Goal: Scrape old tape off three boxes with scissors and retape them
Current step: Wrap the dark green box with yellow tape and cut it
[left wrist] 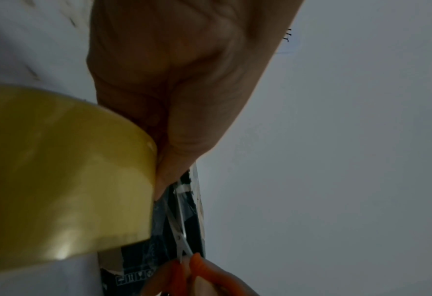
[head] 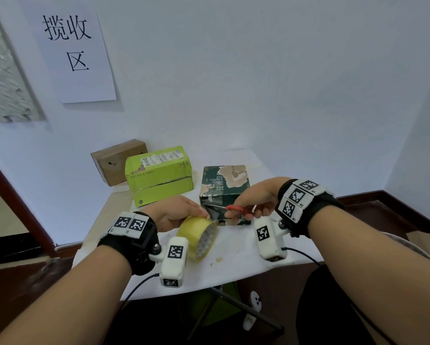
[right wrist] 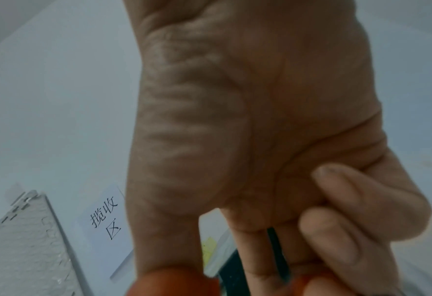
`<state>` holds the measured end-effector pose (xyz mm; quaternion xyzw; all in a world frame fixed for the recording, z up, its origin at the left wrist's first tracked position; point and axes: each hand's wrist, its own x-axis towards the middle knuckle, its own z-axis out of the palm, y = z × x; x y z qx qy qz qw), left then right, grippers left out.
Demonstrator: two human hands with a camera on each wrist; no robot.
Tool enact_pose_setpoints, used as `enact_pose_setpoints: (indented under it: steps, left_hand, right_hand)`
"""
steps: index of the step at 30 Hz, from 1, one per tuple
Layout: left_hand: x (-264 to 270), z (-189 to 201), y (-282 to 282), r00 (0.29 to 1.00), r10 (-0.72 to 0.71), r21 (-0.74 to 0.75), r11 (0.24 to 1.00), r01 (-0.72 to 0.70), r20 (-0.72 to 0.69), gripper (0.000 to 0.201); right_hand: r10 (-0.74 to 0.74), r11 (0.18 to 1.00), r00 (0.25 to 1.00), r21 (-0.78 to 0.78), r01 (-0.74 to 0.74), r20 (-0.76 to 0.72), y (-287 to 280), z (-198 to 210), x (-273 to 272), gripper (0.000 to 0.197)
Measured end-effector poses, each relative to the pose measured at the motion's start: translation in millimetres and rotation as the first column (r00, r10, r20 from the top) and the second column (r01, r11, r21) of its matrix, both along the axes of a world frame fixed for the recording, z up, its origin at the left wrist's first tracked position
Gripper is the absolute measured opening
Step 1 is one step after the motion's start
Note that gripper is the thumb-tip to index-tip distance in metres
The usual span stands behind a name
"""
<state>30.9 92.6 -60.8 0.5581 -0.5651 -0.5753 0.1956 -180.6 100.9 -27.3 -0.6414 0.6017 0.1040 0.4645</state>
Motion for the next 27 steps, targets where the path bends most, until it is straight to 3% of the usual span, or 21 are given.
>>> enact_pose_setpoints:
  steps: [7, 15, 18, 23, 27]
  left_hand:
    - [0, -3, 2, 0.996, 0.024, 0.060, 0.998, -0.019, -0.081, 0.008]
    - [0, -4, -1, 0.997, 0.015, 0.058, 0.998, -0.011, -0.074, 0.011]
    - [1, -4, -3, 0.998, 0.002, 0.063, 0.998, 0.002, -0.063, 0.009]
    - [6, 0, -4, 0.997, -0.079, 0.076, 0.994, 0.077, 0.020, 0.008]
    - [12, 9, -9, 0.977, -0.050, -0.067, 0.996, 0.065, 0.206, 0.007]
  right_hand:
    - [-0.011, 0.999, 0.997, 0.037, 0.009, 0.078, -6, -3, 11, 0.026]
    - [0.011, 0.990, 0.991, -0.142, 0.008, 0.134, -5, -5, 13, 0.030]
    - [0.009, 0.987, 0.985, -0.157, 0.018, 0.170, -7, -6, 10, 0.020]
    - [-0.016, 0.985, 0.980, -0.163, 0.050, 0.200, -7, -10, 8, 0.012]
    - [0.024, 0.988, 0.995, -0.151, -0.009, 0.092, -3, -11, 6, 0.023]
